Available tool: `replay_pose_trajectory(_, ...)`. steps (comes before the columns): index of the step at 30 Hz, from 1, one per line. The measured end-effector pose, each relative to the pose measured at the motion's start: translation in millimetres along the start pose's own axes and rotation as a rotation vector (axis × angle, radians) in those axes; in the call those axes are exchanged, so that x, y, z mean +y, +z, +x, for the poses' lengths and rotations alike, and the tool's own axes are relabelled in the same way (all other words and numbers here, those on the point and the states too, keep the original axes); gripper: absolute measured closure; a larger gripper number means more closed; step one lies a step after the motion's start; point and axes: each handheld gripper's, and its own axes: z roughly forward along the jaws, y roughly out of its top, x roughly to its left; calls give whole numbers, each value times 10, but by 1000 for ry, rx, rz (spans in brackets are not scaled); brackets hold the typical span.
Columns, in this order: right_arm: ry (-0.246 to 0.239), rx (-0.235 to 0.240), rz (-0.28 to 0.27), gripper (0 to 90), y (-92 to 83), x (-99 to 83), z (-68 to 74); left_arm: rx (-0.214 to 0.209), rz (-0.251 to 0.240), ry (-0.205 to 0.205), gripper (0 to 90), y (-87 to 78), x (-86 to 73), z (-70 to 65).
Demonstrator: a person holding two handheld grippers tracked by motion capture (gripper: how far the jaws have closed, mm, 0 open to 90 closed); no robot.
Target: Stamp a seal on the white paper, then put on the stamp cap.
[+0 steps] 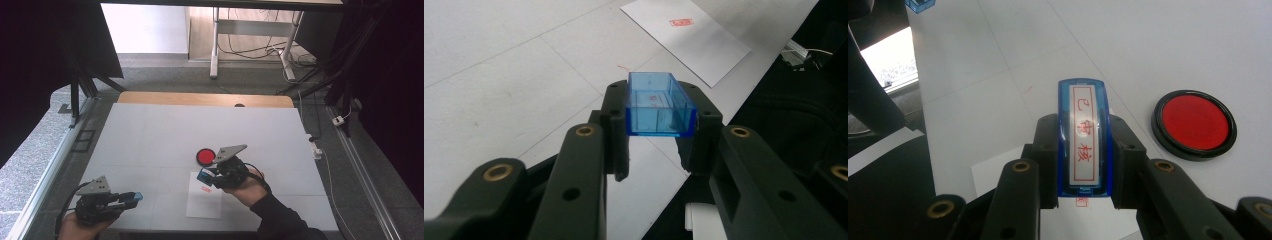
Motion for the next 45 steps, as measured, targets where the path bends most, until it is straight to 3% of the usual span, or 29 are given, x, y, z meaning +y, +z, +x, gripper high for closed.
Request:
replay_pose_trajectory(22,8,12,-43,705,-117,48,-8,-14,9,-6,681,8,19,16)
replay_pose_trajectory(31,10,18,-58,705,-169,70,-3,-48,34,14,681,70,150,-39)
replay_pose_trajectory(34,3,22,-64,705,-195,87,11,-42,31,14,681,76,189,-47)
replay_pose_trajectory(40,2,22,-69,705,-221,99,19,-75,16,22,681,112,253,-37)
replay_pose_trajectory(45,-13,25,-66,705,-224,103,26,-109,14,58,681,177,340,-32)
